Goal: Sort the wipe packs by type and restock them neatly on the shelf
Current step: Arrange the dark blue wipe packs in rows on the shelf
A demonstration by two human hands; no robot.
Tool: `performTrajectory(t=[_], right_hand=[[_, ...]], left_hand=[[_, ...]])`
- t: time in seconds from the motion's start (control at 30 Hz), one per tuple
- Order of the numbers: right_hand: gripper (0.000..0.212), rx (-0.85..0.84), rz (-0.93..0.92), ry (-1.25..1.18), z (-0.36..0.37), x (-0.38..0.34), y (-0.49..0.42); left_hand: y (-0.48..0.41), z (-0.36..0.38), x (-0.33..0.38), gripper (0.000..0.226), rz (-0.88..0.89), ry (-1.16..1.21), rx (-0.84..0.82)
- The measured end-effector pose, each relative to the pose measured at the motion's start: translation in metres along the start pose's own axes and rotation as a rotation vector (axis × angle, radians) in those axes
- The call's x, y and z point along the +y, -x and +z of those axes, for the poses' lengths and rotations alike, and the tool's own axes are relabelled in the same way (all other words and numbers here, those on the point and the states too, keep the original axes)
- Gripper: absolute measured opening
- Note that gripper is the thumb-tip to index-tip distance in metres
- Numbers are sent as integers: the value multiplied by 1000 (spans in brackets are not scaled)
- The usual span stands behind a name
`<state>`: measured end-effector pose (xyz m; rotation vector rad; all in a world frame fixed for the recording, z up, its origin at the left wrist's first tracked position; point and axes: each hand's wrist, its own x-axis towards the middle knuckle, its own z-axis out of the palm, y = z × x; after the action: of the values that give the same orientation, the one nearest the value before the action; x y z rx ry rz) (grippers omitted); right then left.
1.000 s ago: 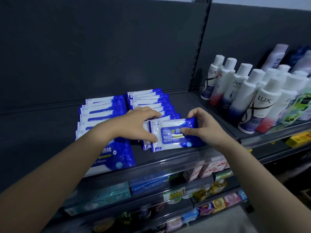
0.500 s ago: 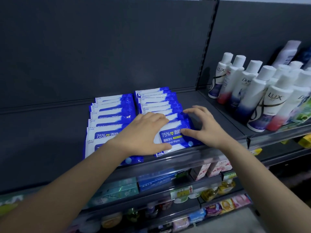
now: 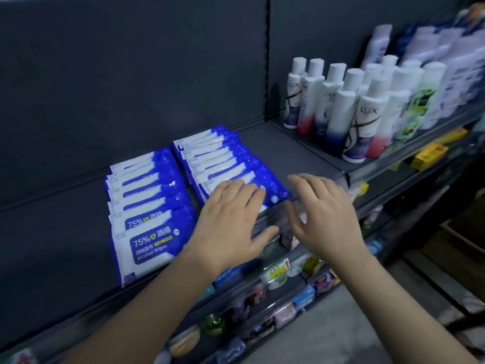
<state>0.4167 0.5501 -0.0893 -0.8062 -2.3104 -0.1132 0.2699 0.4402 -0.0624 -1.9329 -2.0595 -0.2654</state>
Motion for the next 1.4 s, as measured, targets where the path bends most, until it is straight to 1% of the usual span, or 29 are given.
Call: performTrajectory(t=[0.07, 0.13, 0.27, 0.37, 0.5, 0.6, 0.77, 0.87, 0.97, 1.07, 1.2, 1.3, 1.4], right_hand=[[41, -2, 73, 69, -14, -9, 30], [43, -62, 167, 137, -28, -20, 71], [56, -286, 381, 234, -60, -51, 167], [58, -442, 568, 279, -89, -78, 235], [61, -618, 760, 329, -143, -105, 299], [59, -650, 863, 336, -183, -107, 329], [51, -644, 1000, 371, -233, -91, 358], [54, -629, 1067, 350, -250, -73, 379], [57, -674, 1116, 315, -258, -42, 403], [56, -758, 1126, 277, -258, 13, 424], [51, -926, 1095, 196, -232, 129, 448], [45, -987, 1099, 65, -194, 224, 469], [50, -1065, 1152, -74, -150, 294, 498]], left_hand=[[17, 1, 14, 59, 49, 12, 16], [42, 4, 28, 58, 90, 36, 11], [101, 8, 61, 57, 170, 109, -29], [144, 9, 89, 59, 240, 154, -77], [188, 5, 136, 65, 340, 198, -157], [206, -6, 171, 65, 425, 194, -172], [203, -19, 220, 62, 531, 197, -106], [193, -16, 257, 61, 590, 193, -134], [181, -4, 301, 62, 623, 193, -216], [164, 25, 354, 65, 622, 187, -315], [128, 91, 426, 66, 546, 121, -430], [102, 154, 480, 57, 459, 102, -553], [78, 226, 529, 52, 437, 59, -705]])
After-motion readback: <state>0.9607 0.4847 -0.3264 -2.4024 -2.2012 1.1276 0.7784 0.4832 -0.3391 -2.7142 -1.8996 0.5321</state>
